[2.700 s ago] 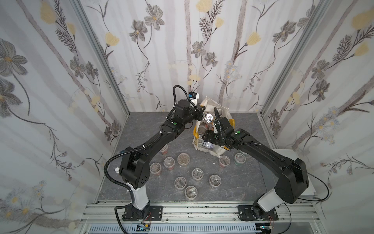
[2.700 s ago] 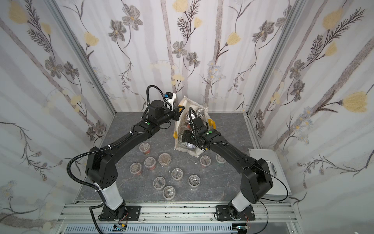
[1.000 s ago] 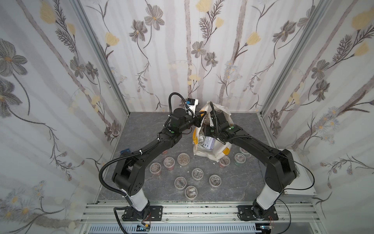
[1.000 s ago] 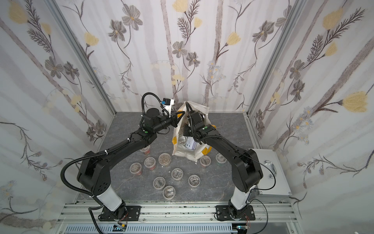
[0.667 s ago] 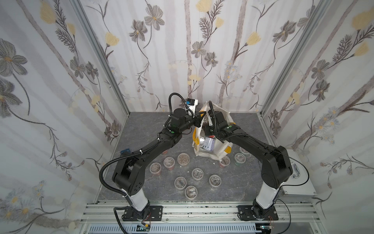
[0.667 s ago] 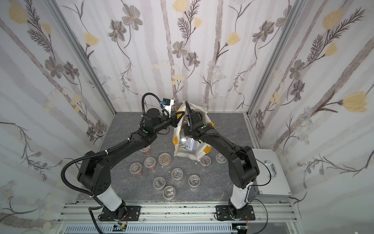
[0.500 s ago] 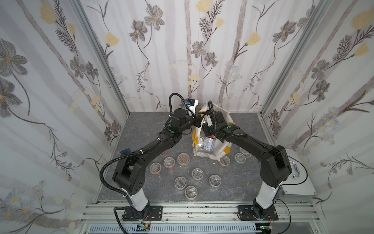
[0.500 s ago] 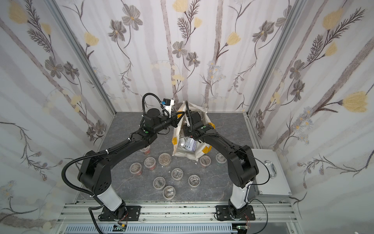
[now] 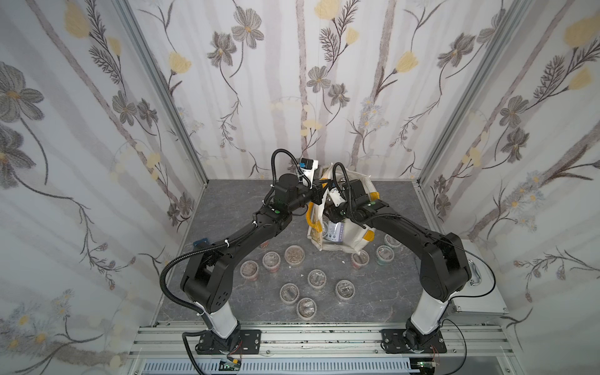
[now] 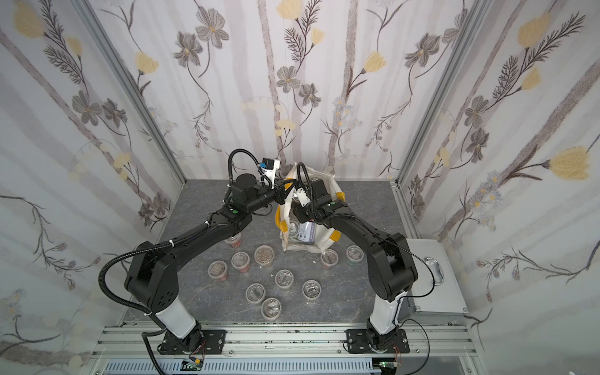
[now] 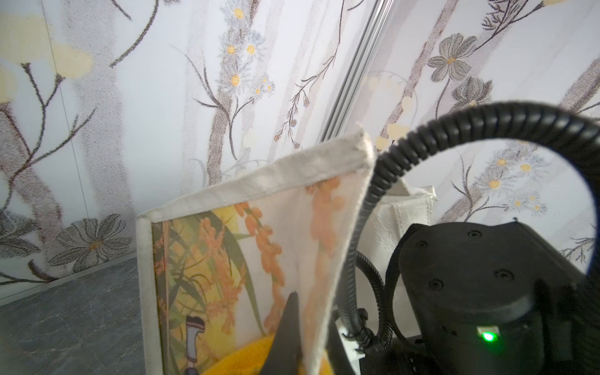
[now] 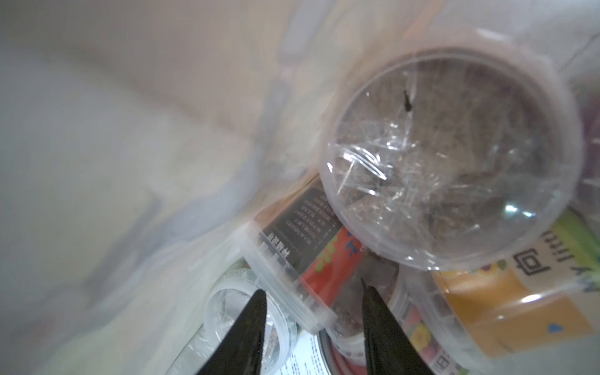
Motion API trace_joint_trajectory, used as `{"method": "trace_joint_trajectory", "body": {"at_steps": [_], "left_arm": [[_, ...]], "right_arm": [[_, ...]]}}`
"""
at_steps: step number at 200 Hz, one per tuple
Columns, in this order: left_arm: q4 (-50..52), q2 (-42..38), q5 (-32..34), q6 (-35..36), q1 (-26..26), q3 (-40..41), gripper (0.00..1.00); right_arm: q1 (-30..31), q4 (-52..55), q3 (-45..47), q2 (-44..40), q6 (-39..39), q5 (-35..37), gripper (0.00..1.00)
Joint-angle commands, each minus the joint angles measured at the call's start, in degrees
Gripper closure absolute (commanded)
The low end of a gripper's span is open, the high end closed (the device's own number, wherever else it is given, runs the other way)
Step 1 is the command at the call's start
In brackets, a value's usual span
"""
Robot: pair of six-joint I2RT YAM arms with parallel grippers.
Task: Take out the seed jars from the canvas bag
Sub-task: Pick up the seed jar from the canvas bag.
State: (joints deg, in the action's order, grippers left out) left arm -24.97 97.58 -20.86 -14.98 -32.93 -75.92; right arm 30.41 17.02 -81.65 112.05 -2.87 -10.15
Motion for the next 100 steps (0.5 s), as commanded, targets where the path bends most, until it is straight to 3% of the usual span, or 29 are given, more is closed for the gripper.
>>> {"method": "trace_joint_trajectory", "body": {"at_steps": [1, 29, 53, 100], "left_arm": [[-4.90, -0.53, -2.70, 0.46, -0.14, -0.75, 1.00], [-4.93, -0.58, -3.68, 0.59, -0.20, -0.84, 1.00], [-5.48, -0.51, -4.49, 0.48, -0.18, -0.90, 1.00], [-5.53, -0.72, -5.07, 0.92, -0.08, -0.98, 1.00]], "right_arm": [[0.17, 0.30, 0.07, 0.08, -7.29, -5.02, 0.55], [0.09, -0.56, -0.14, 1.53, -9.36, -0.82, 0.58], [0.07, -2.99, 0.49, 2.80, -11.37, -2.12, 0.63], [0.21, -9.31, 4.32, 0.77, -14.00, -5.06, 0.81]]}}
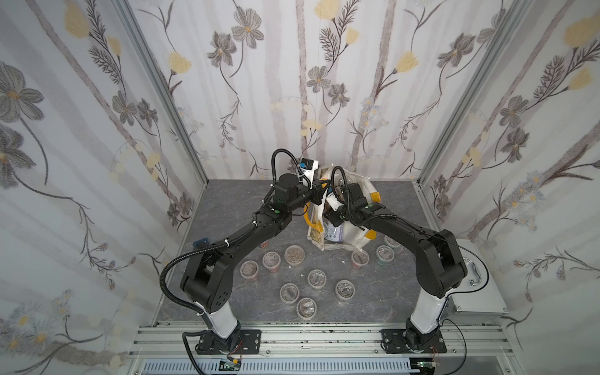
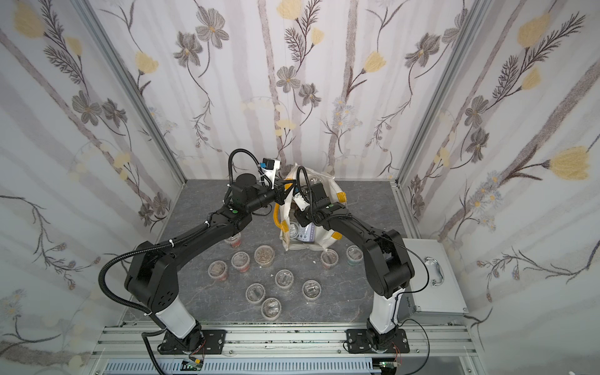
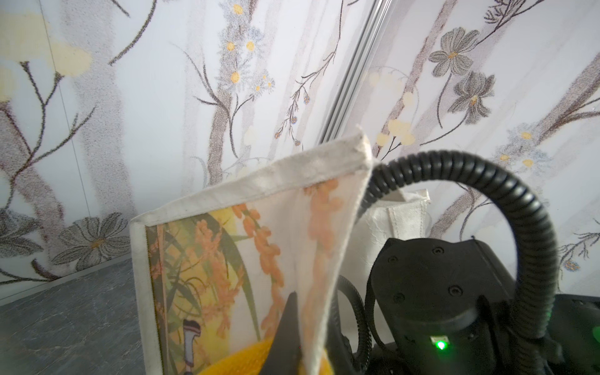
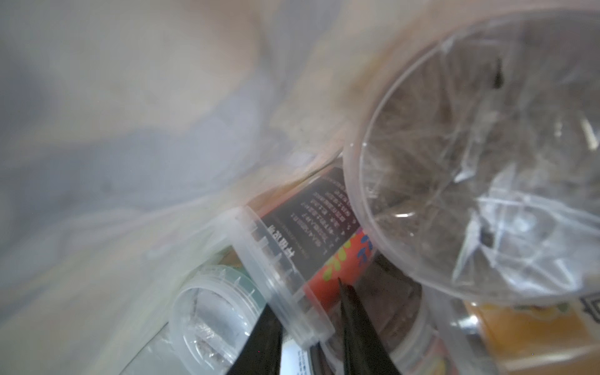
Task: Take out the seed jars from the canvas bag
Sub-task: Pick up the seed jar from the canvas bag.
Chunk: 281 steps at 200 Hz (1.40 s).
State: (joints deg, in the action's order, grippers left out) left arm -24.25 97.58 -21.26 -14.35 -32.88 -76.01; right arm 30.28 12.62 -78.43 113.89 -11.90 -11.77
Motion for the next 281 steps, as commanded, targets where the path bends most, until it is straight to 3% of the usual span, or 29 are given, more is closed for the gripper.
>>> {"method": "trace_joint_trajectory", "body": {"at_steps": [1, 17, 65, 105, 137, 203, 235, 281], "left_arm": [[-6.25, -0.68, -4.63, 0.29, -0.14, -0.85, 1.00], [-6.23, -0.85, -4.53, 0.37, -0.15, -0.78, 1.00], [-5.56, -1.84, -3.57, 1.25, 0.51, 0.29, 1.00], [-4.59, -2.63, -0.05, 1.52, 1.29, 1.06, 1.00], [-3.03, -2.97, 2.03, 1.75, 1.35, 0.55, 1.00], [-2.03, -3.32, 6.19, 3.51, 2.26, 0.94, 1.00], [-1.80, -3.14, 6.94, 3.78, 2.88, 1.13, 1.00], [-3.12, -1.10, 5.35, 3.83, 3.44, 1.15, 1.00]], "right_arm": [[0.32, -4.90, 1.10, -1.09, -4.97, -3.40, 0.81], [0.29, -3.93, 0.61, -1.16, -4.89, -3.19, 0.89], [0.17, -2.99, 1.36, -4.39, -0.75, -4.67, 0.96], [-0.26, 0.30, 1.64, -7.77, 8.32, -7.10, 0.98], [-0.30, 3.64, 4.83, -13.47, 18.36, -13.73, 0.99], [0.69, 13.97, 16.51, -34.17, 33.29, -21.86, 0.99], [0.79, 12.52, 27.93, -47.55, 47.32, -26.30, 0.99], [-1.52, 16.91, 37.63, -65.63, 60.92, -19.79, 1.00]]}}
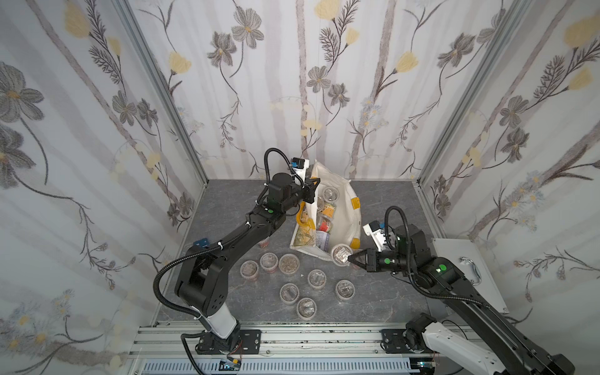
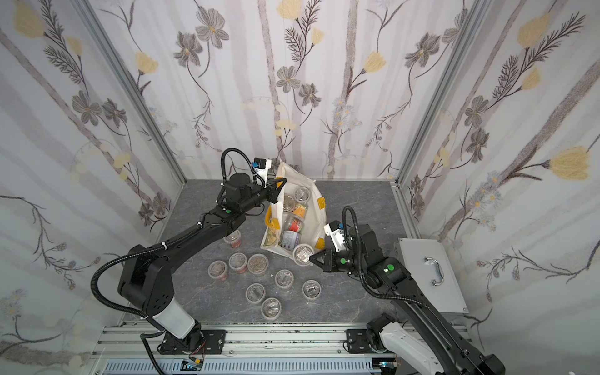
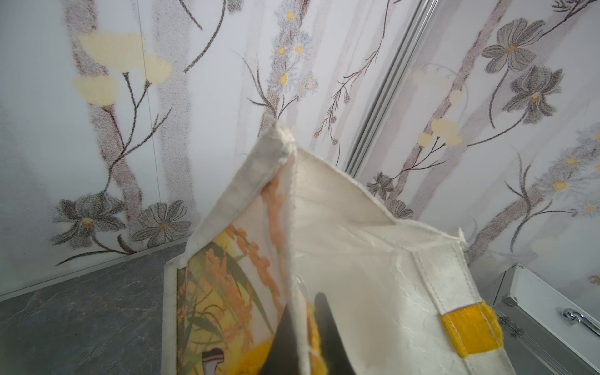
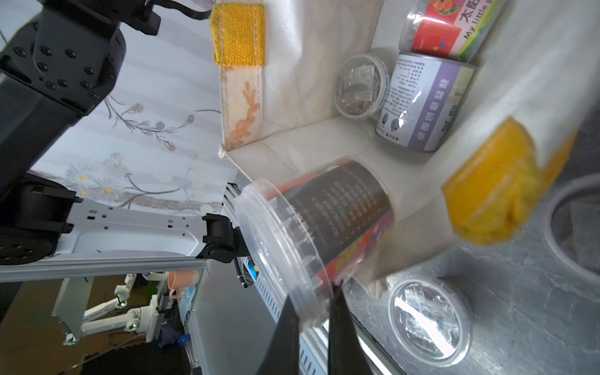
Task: Take out the seed jars from the canvas bag
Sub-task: Pick up the seed jar from the canvas bag, then place the seed jar at the center of the board.
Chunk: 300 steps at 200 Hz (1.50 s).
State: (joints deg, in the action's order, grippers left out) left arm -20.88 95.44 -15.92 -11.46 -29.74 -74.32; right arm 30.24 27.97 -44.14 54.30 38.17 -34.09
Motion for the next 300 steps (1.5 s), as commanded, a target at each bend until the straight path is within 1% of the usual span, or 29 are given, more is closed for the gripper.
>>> {"method": "trace_joint_trajectory", "body": {"at_steps": [1, 23, 55, 69, 79, 97, 118, 140, 162, 184, 206, 231, 253, 277, 300], "left_arm": [[-6.55, 1.14, 0.01, 0.93, 0.29, -0.59, 1.00], [-7.30, 3.26, 0.02, -0.34, 0.56, -2.46, 1.00], [-7.33, 6.36, -0.68, -1.24, 1.16, -7.14, 1.00], [-7.25, 7.77, -0.83, -1.63, 1.47, -8.55, 1.00], [-7.40, 8.86, -0.89, -2.17, 1.76, -11.35, 1.00], [-7.50, 10.54, -0.89, -3.36, 2.39, -13.37, 1.00], [-7.24, 11.70, -0.67, -3.63, 2.97, -14.74, 1.00], [-7.19, 12.61, -0.73, -4.56, 3.37, -15.70, 1.00], [-6.68, 13.48, -1.88, -5.78, 3.38, -16.89, 1.00], [-5.70, 13.90, -3.30, -6.11, 3.37, -17.85, 1.00], [-4.71, 13.72, -3.56, -6.03, 3.37, -18.21, 1.00], [-2.46, 13.41, -4.63, -5.35, 3.37, -19.17, 1.00], [-0.98, 12.93, -5.45, -4.51, 3.40, -19.37, 1.00], [2.07, 12.09, -7.73, -1.88, 3.53, -19.37, 1.00], [5.86, 12.08, -9.52, 0.90, 3.88, -20.47, 1.00]], "right_arm": [[-1.57, 1.65, 3.39, -6.36, 11.12, 2.57, 1.00], [-3.61, 4.60, 5.01, -11.69, 17.23, 3.24, 1.00], [-5.78, 13.79, 7.20, -16.48, 23.53, 6.51, 1.00], [-7.24, 15.90, 8.11, -17.43, 24.36, 6.94, 1.00], [-8.35, 17.64, 7.99, -17.63, 24.75, 8.58, 1.00], [-9.90, 17.74, 8.08, -17.75, 24.67, 9.27, 1.00], [-11.11, 17.47, 9.13, -17.25, 24.33, 9.13, 1.00], [-12.51, 14.91, 13.17, -17.12, 23.88, 7.95, 1.00], [-14.09, 10.29, 19.08, -16.84, 22.88, 6.35, 1.00], [-16.02, 3.50, 25.59, -15.89, 22.71, 2.98, 1.00], [-16.62, -0.19, 28.17, -14.72, 22.18, 1.30, 1.00], [-17.02, 0.95, 28.93, -14.48, 21.48, 1.39, 0.77], [-17.32, 4.40, 27.31, -15.23, 21.06, 2.98, 0.61], [-17.41, 11.69, 20.74, -15.01, 17.21, 7.91, 0.56], [-17.48, 16.57, 12.42, -11.40, 11.00, 12.00, 0.54]]}}
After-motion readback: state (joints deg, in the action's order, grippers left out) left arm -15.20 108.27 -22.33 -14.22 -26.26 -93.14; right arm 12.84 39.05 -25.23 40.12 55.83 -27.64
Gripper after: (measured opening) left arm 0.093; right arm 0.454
